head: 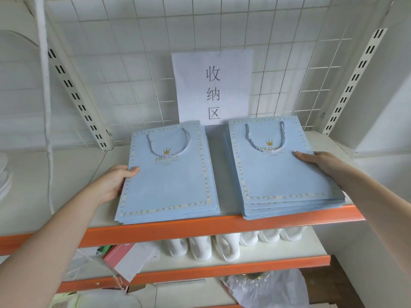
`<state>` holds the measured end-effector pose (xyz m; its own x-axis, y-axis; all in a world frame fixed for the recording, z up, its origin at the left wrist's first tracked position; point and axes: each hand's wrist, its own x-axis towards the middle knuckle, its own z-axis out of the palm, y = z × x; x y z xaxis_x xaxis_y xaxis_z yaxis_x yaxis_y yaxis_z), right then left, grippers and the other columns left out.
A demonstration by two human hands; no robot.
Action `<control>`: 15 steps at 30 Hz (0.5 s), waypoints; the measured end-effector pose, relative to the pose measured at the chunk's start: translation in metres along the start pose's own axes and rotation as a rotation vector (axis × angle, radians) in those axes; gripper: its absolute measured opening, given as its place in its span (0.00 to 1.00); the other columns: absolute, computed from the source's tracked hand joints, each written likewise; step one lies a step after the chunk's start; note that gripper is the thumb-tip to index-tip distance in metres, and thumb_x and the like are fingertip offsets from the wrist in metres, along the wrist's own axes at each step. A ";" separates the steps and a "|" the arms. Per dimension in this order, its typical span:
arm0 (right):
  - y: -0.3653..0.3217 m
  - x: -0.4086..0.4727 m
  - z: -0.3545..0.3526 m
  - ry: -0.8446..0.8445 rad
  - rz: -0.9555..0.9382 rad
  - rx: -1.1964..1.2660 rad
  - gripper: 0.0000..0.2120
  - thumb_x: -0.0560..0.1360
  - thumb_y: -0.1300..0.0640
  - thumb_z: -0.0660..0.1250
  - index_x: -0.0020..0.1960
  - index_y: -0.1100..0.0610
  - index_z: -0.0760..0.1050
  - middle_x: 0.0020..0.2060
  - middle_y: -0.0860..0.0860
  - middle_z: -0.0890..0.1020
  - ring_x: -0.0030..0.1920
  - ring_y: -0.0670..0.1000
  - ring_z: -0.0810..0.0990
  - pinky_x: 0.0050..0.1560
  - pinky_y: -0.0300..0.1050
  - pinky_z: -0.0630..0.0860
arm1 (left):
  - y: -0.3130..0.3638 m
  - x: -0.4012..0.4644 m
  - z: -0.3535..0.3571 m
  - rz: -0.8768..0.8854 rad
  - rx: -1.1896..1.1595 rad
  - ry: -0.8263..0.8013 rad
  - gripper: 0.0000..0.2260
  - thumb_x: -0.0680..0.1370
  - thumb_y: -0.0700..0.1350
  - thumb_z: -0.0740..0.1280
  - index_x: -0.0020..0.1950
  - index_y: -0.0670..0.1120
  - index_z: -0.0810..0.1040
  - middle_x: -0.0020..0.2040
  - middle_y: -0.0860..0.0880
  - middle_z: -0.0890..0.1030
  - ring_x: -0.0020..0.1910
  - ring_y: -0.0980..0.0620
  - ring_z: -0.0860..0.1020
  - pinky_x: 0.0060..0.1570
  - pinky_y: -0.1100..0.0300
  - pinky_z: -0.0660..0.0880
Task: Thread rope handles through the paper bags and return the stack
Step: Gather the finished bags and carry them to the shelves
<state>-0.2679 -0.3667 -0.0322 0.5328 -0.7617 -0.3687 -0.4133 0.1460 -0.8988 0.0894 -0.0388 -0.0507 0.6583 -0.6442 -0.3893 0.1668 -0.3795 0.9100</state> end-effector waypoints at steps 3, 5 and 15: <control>-0.006 0.001 0.005 0.019 -0.001 0.010 0.15 0.73 0.49 0.69 0.48 0.62 0.79 0.36 0.54 0.85 0.33 0.54 0.84 0.29 0.41 0.78 | 0.001 0.000 -0.003 0.002 0.027 -0.014 0.08 0.80 0.39 0.59 0.47 0.38 0.77 0.37 0.44 0.84 0.31 0.50 0.83 0.28 0.62 0.78; -0.010 0.005 0.004 0.045 0.000 0.020 0.15 0.72 0.50 0.70 0.48 0.62 0.79 0.35 0.53 0.85 0.32 0.53 0.84 0.28 0.42 0.78 | 0.002 0.001 -0.003 0.008 0.038 -0.010 0.09 0.80 0.38 0.59 0.46 0.38 0.77 0.35 0.45 0.84 0.31 0.50 0.83 0.27 0.63 0.77; -0.011 0.021 0.003 0.256 -0.022 -0.216 0.18 0.72 0.51 0.72 0.53 0.64 0.77 0.46 0.60 0.80 0.40 0.57 0.78 0.43 0.47 0.75 | 0.004 0.006 -0.015 -0.004 -0.041 0.114 0.09 0.81 0.42 0.59 0.57 0.39 0.75 0.42 0.44 0.83 0.36 0.47 0.82 0.35 0.56 0.79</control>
<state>-0.2496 -0.3824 -0.0310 0.3518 -0.9010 -0.2538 -0.5653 0.0117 -0.8248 0.1054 -0.0341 -0.0474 0.7364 -0.5625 -0.3760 0.1980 -0.3523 0.9147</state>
